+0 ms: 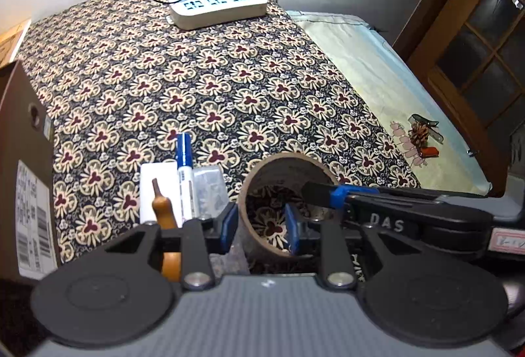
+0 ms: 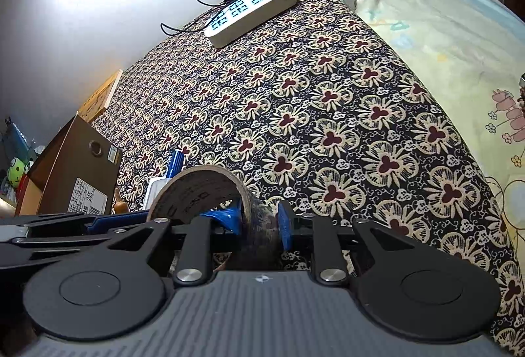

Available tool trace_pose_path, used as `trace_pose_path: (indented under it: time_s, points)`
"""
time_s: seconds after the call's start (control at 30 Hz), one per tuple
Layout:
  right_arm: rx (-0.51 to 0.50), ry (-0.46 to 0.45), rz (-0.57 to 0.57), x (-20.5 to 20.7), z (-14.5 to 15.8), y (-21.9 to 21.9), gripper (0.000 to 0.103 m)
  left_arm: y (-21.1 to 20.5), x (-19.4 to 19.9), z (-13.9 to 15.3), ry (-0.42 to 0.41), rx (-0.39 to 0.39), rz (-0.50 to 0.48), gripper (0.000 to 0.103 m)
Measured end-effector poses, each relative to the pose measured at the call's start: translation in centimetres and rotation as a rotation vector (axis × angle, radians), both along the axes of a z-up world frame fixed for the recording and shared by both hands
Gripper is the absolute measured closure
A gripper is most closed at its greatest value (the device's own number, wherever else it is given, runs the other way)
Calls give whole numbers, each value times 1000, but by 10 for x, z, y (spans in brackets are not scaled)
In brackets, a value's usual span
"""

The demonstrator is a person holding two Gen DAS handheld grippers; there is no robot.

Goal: Organize rigid objects
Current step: 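Close the right gripper on the tape roll rim and lift it, then carry the tape roll with the right gripper over the cardboard box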

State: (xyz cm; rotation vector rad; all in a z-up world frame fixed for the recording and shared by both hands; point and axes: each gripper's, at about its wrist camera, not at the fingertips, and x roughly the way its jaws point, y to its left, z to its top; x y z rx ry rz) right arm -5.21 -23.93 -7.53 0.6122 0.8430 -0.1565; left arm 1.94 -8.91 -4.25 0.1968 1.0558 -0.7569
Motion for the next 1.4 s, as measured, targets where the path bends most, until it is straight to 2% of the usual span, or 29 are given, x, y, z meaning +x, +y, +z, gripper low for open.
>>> trace_pose_path:
  time_s: [0.1, 0.3, 0.47, 0.53, 0.67, 0.8, 0.97, 1.13, 1.27, 1.4]
  points:
    - [-5, -2, -14, -6, -2, -4, 99, -6, 1, -2, 11, -6, -27, 79]
    - [72, -10, -46, -13, -7, -8, 98, -21, -1, -7, -29, 47, -44, 80]
    - [155, -13, -71, -20, -9, -12, 103, -24, -7, -4, -75, 64, -47, 89]
    - [126, -30, -85, -25, -5, -9, 103, -23, -9, -5, -70, 61, -55, 94]
    - [90, -105, -86, -33, 11, -6, 103, -18, -16, -2, -87, 39, -56, 96]
    - [4, -199, -51, -32, 44, 11, 103, -1, -21, 21, -129, -29, -49, 96]
    - [-57, -306, 11, -7, 85, 46, 103, 38, -18, 62, -240, -90, -9, 96]
    - [-99, -370, 101, 31, 112, 103, 103, 102, 3, 93, -296, -148, 64, 96]
    - [-131, -379, 192, 68, 120, 152, 103, 160, 27, 105, -321, -158, 122, 96]
    - [-136, -340, 257, 103, 120, 196, 103, 213, 61, 108, -290, -171, 180, 96]
